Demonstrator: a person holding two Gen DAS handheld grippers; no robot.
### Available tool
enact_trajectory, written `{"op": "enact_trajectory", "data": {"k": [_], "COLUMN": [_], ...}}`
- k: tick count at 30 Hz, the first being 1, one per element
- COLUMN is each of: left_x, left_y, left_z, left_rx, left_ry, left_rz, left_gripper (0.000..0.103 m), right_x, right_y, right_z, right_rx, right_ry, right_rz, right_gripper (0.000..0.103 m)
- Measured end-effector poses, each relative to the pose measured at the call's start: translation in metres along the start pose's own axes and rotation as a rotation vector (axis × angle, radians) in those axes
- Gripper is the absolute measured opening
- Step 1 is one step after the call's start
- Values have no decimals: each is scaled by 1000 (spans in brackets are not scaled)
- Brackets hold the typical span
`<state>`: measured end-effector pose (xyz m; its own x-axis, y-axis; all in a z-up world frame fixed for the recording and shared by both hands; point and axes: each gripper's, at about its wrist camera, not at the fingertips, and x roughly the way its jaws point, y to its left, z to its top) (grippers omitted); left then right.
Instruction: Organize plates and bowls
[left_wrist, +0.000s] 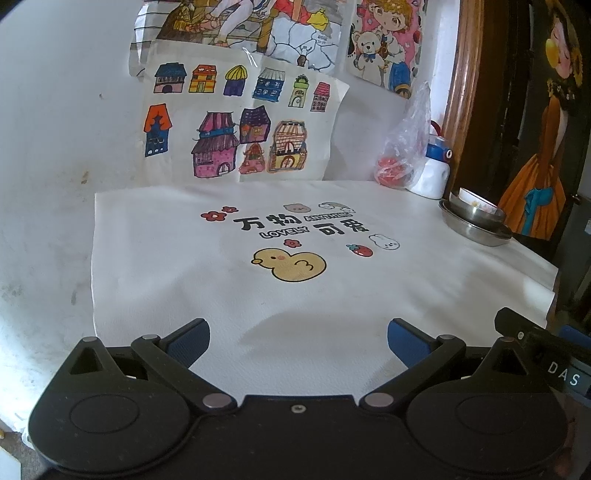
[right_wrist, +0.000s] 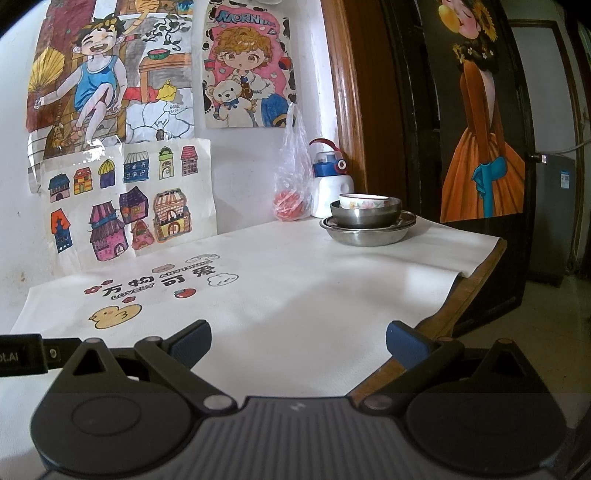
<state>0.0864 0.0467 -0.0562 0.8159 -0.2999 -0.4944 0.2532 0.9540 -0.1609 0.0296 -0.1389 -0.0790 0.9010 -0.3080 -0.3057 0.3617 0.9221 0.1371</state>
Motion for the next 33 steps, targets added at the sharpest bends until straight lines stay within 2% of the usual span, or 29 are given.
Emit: {"op": "enact_trajectory", "data": {"k": [33], "left_x": [-1], "left_y": [0], "left_z": [0], "left_rx": [-3], "left_ry": [-9], "left_rz": [-2], "left_gripper": [102], "right_x": [2], "right_y": [2], "right_z": [-3], "right_rx": [-1], "right_ry": [8], "right_rz": [7], "right_gripper": [103]}}
